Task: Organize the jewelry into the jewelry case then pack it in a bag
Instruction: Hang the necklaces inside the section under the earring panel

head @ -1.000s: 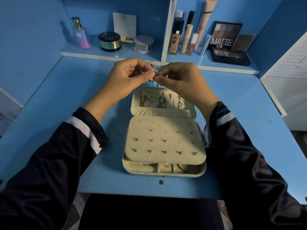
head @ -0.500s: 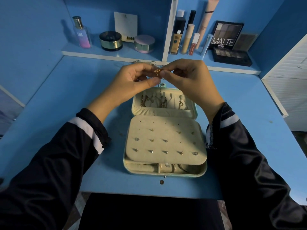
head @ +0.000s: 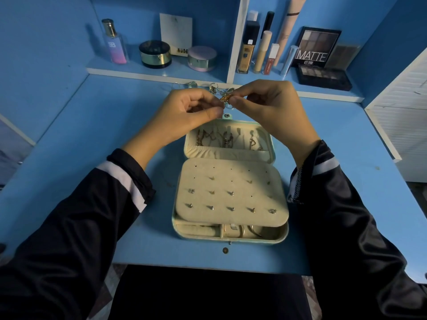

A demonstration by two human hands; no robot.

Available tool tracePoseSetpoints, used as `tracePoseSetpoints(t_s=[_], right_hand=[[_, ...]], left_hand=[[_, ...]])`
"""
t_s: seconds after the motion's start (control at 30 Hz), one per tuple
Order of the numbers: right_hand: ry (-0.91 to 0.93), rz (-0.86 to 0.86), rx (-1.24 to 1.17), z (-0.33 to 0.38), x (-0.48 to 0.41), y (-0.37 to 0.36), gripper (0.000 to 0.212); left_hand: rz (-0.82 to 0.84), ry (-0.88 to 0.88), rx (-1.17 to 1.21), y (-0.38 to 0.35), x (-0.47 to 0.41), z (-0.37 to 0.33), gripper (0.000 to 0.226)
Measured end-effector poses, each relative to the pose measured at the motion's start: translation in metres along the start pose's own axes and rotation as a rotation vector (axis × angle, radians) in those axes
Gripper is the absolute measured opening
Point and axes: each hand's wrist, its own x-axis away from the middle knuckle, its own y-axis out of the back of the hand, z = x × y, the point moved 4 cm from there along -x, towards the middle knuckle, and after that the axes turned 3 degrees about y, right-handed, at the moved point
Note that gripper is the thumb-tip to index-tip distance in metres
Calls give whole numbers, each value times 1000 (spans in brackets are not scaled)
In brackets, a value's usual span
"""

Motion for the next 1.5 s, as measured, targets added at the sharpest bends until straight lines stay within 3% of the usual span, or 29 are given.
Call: tracePoseSetpoints(t_s=[0.33,0.73,0.87,1.2,1.5], right_hand=[[-36,87,-24,-4,5,-4,11],[-101,307,164,-17,9,-16,10],[-80,370,258,-16,8,-24,12],[-39,388,360,-12,7,-30,10],[-12,433,403,-12,11,-37,11]], left_hand=[[-79,-74,-290,6,18,2,8],[95,3,-461,7,18,6,12],[82,-18,-565,9,18,6,11],[57,-148,-752,9,16,7,13],[145,-192,-787,4,16,6,9]])
